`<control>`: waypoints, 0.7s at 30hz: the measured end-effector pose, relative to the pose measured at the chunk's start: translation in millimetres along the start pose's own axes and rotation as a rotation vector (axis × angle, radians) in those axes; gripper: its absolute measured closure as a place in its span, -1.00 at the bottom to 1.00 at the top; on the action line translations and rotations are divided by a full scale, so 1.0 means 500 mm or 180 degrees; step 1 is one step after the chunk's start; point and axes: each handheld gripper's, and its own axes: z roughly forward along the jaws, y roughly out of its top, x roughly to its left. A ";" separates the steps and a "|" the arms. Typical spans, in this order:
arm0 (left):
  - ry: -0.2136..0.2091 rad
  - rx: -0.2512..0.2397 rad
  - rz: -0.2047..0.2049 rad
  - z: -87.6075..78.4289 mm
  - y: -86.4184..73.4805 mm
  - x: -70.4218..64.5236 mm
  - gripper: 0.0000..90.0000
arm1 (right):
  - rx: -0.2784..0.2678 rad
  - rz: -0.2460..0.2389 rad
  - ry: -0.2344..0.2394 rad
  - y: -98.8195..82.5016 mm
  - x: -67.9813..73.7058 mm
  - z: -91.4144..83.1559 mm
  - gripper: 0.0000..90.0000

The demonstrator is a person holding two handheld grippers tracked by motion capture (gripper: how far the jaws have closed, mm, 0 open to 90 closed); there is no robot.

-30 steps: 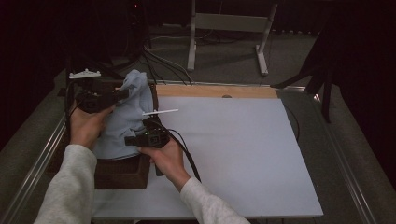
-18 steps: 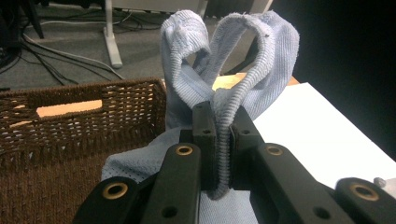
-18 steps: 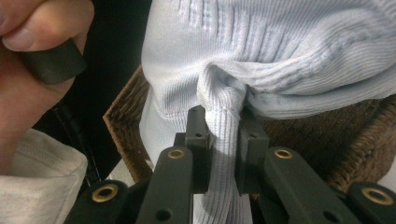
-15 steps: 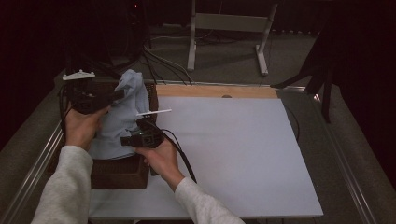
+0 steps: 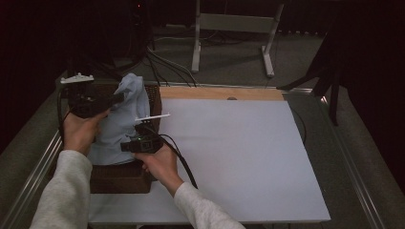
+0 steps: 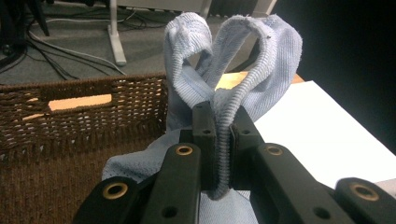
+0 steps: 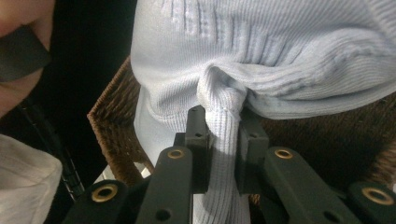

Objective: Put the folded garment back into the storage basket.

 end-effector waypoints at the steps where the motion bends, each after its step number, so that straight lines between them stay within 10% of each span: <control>1: 0.0011 0.0002 0.0000 -0.001 -0.002 0.002 0.89 | 0.0012 -0.0012 -0.0012 -0.001 0.000 0.002 0.74; 21: 0.0061 0.0008 -0.0070 -0.016 -0.023 0.032 0.88 | 0.0145 -0.0087 -0.0170 -0.014 0.013 0.041 0.74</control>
